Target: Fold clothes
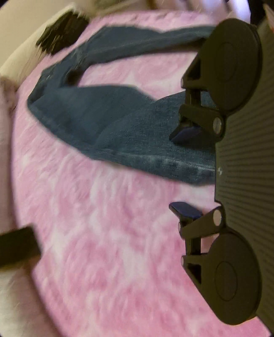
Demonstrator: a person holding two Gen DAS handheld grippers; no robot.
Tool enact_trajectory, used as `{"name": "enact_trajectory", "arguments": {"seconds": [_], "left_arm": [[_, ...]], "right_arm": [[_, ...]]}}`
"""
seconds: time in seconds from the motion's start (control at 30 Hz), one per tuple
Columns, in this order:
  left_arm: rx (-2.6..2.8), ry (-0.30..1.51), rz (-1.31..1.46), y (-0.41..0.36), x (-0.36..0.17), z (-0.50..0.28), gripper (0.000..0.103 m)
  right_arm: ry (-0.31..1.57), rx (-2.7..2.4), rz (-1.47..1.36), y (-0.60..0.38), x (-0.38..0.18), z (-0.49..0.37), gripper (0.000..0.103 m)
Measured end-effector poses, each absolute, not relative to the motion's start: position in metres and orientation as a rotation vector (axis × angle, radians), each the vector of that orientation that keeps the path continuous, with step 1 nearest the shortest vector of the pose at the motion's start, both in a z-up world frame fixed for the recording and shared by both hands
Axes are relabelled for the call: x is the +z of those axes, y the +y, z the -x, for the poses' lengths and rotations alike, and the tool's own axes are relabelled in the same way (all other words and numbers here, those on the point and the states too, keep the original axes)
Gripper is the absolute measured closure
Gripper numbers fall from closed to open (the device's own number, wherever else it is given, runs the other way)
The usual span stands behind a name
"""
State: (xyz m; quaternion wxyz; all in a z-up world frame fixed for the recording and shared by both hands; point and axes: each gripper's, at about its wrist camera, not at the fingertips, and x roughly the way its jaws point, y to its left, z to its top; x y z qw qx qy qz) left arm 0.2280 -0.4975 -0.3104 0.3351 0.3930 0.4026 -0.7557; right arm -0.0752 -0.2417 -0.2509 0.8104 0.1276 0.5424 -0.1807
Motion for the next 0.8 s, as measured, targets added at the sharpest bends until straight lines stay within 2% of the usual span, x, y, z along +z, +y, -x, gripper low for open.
{"name": "enact_trajectory", "arguments": {"seconds": [0.03, 0.13, 0.27, 0.4, 0.6, 0.73, 0.8], "left_arm": [[-2.026, 1.062, -1.059, -0.497, -0.312, -0.224, 0.094], [-2.128, 1.008, -1.139, -0.481, -0.297, -0.217, 0.102], [-2.204, 1.004, -1.069, -0.476, -0.23, -0.25, 0.102], [-2.102, 0.788, -1.09, -0.516, -0.179, -0.29, 0.102], [-1.744, 0.611, -1.189, -0.58, -0.206, -0.307, 0.08], [-1.692, 0.568, -1.164, -0.567, -0.23, -0.303, 0.074], [-1.735, 0.482, -1.188, -0.544, -0.24, -0.292, 0.07]], "right_arm": [[1.161, -0.438, -0.295, -0.245, -0.25, 0.074, 0.03], [1.165, -0.593, -0.361, -0.254, -0.248, 0.071, 0.03], [1.135, -0.617, -0.369, -0.254, -0.24, 0.062, 0.03], [1.11, -0.622, -0.35, -0.255, -0.232, 0.055, 0.03], [1.068, -0.666, -0.359, -0.267, -0.228, 0.048, 0.029], [1.067, -0.679, -0.327, -0.28, -0.232, 0.043, 0.03], [1.072, -0.691, -0.315, -0.288, -0.237, 0.041, 0.03]]}}
